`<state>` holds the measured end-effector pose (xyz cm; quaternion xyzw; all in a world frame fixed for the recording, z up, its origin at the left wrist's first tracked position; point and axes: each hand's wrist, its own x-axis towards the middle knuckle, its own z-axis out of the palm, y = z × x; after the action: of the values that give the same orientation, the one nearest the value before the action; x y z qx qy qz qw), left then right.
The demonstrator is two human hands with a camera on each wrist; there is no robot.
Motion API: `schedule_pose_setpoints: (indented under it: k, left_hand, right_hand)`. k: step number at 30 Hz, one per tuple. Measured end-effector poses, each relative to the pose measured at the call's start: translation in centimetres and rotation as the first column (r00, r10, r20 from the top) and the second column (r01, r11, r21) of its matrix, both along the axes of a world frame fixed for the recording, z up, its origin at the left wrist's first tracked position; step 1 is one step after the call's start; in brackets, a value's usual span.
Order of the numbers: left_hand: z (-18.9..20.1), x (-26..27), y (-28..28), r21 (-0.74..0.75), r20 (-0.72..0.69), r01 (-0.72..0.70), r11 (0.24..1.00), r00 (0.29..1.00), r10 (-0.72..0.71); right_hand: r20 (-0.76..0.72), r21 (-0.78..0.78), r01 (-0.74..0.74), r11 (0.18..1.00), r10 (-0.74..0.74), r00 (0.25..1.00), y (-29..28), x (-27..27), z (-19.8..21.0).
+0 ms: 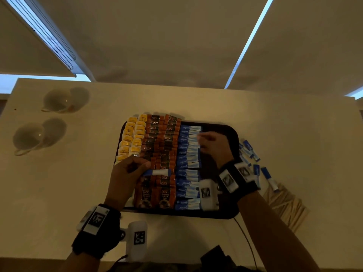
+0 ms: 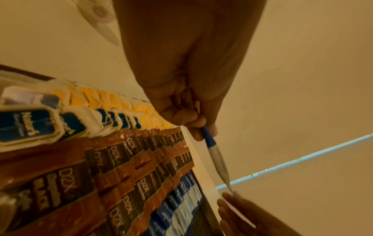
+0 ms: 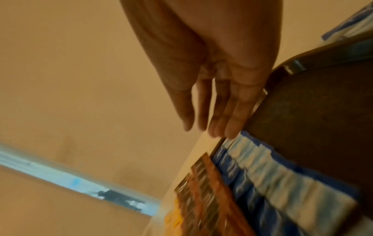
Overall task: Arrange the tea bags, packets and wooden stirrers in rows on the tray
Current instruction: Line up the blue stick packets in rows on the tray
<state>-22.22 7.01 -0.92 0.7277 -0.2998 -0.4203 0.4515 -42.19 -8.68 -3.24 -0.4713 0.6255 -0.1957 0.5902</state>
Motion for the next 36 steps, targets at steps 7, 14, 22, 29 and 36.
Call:
schedule_pose_setpoints:
  k: [7, 14, 22, 29, 36]
  left_hand:
    - [-1.8, -3.6, -0.5, 0.078, 0.026, 0.16, 0.984, 0.986, -0.162]
    - [-2.1, -5.9, -0.5, 0.132, 0.068, 0.291, 0.947, 0.951, -0.302]
    - [-2.4, -4.6, 1.1, 0.144, 0.108, 0.189, 0.972, 0.973, -0.205]
    - [-3.2, -2.5, 2.6, 0.164, 0.092, 0.132, 0.978, 0.985, -0.148]
    - [-2.4, -2.0, 2.8, 0.138, 0.175, 0.14, 0.98, 0.971, -0.164]
  right_hand:
    - [0.152, 0.182, -0.316, 0.931, 0.291, 0.945, 8.4, -2.3, 2.0]
    - [0.144, 0.19, -0.215, 0.958, 0.189, 0.971, 9.4, -4.6, 0.9]
    - [-0.29, -0.033, -0.241, 0.97, 0.222, 0.931, 4.9, -4.3, -3.3]
    - [-0.336, -0.026, -0.234, 0.972, 0.212, 0.918, 4.0, -2.1, -5.0]
    - [-0.387, 0.011, -0.085, 0.996, 0.083, 0.918, 4.9, -2.9, -5.3]
